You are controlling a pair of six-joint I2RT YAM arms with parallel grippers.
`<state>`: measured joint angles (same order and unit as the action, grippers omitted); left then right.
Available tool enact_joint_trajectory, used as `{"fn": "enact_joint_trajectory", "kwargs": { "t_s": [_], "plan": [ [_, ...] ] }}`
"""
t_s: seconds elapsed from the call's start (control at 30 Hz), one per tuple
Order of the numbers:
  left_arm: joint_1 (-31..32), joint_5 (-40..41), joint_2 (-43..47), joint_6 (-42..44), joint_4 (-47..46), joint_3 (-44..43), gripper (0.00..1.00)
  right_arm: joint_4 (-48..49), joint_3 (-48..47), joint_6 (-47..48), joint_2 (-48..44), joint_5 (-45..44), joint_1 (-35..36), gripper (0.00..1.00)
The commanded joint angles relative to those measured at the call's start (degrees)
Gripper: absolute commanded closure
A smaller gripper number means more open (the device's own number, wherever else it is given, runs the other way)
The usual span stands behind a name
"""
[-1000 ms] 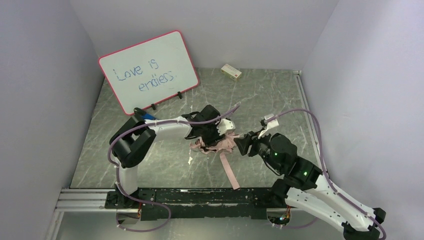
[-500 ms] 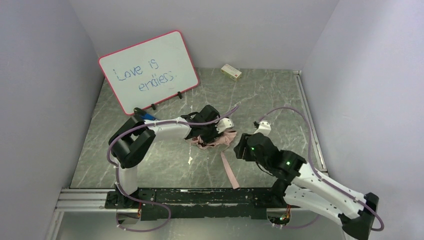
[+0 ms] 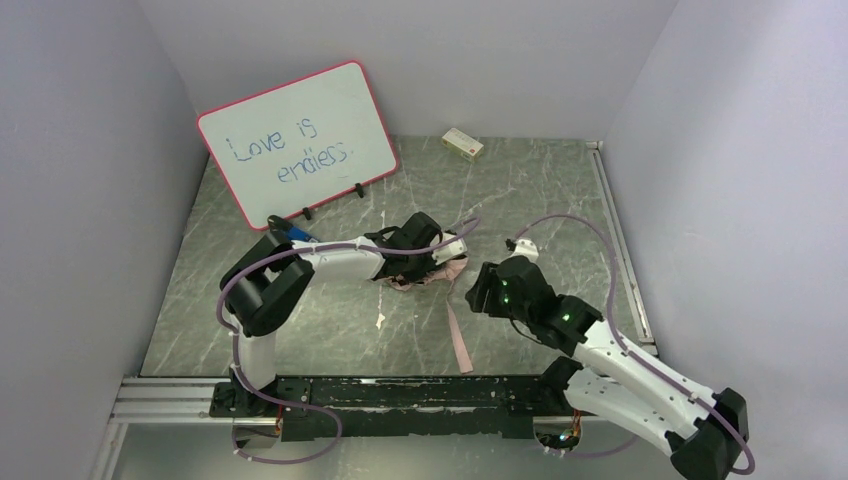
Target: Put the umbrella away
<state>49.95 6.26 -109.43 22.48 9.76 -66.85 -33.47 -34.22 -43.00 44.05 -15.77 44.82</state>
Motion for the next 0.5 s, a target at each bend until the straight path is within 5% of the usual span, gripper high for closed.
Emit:
{"fn": "enact_joint_trajectory", "kwargs": {
  "t_s": [0.0,0.2,0.47],
  "plan": [
    [-1.09,6.91,-4.60,1.78,7.43,2.44,0.95,12.12,6.46,6.39,-0.51,12.92,-2.01,0.43],
    [-1.13,6.65,-4.82,1.54,7.46,2.44,0.95,26.33,16.15,3.24,-1.07,13.50,-0.38,0.40],
    [-1.14,6.35,-4.61,1.45,6.95,2.88,0.95,33.26,18.20,-0.41,4.93,-0.68,11.29,0.38]
  ]
}}
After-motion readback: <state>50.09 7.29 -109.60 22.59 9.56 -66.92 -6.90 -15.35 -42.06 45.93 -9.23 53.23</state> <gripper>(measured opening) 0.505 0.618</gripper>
